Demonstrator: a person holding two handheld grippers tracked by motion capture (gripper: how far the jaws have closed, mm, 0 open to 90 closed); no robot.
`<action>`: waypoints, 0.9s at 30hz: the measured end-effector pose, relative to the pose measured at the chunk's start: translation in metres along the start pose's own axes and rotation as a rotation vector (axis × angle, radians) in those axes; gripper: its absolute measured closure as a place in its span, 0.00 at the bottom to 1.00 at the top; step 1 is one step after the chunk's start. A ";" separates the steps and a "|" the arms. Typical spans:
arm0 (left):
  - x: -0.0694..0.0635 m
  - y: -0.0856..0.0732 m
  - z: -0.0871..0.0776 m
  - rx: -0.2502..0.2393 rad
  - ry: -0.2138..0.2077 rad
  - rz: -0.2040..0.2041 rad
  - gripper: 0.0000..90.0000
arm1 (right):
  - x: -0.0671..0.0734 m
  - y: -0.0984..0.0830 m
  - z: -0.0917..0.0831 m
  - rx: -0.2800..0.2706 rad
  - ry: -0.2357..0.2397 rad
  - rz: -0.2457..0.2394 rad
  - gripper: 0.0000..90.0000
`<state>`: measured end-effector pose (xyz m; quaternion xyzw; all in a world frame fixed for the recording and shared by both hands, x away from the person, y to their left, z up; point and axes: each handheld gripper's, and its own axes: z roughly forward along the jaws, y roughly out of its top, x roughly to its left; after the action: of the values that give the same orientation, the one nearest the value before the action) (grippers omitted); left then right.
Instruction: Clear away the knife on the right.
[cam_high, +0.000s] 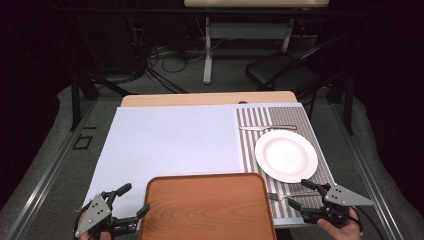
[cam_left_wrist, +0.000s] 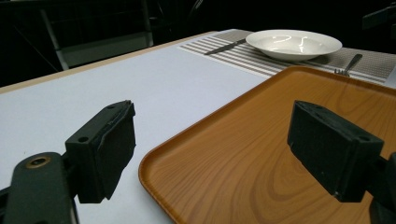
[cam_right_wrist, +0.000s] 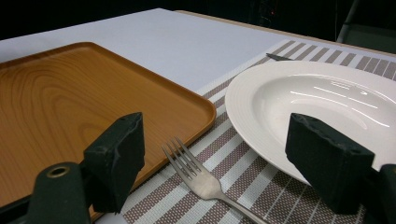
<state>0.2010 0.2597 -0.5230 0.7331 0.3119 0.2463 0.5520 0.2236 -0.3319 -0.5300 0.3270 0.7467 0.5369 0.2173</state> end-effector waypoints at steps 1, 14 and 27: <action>0.000 0.000 0.000 0.000 0.001 -0.001 0.17 | 0.000 0.000 0.000 0.001 0.000 -0.001 0.21; 0.000 0.002 0.001 0.022 0.043 -0.022 0.17 | -0.005 0.004 -0.001 0.035 -0.024 0.004 0.21; 0.001 0.004 0.000 0.093 0.160 -0.090 0.17 | -0.027 0.013 0.000 0.095 -0.070 0.033 0.21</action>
<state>0.2025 0.2597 -0.5192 0.7211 0.3985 0.2644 0.5013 0.2452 -0.3485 -0.5187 0.3679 0.7578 0.4925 0.2187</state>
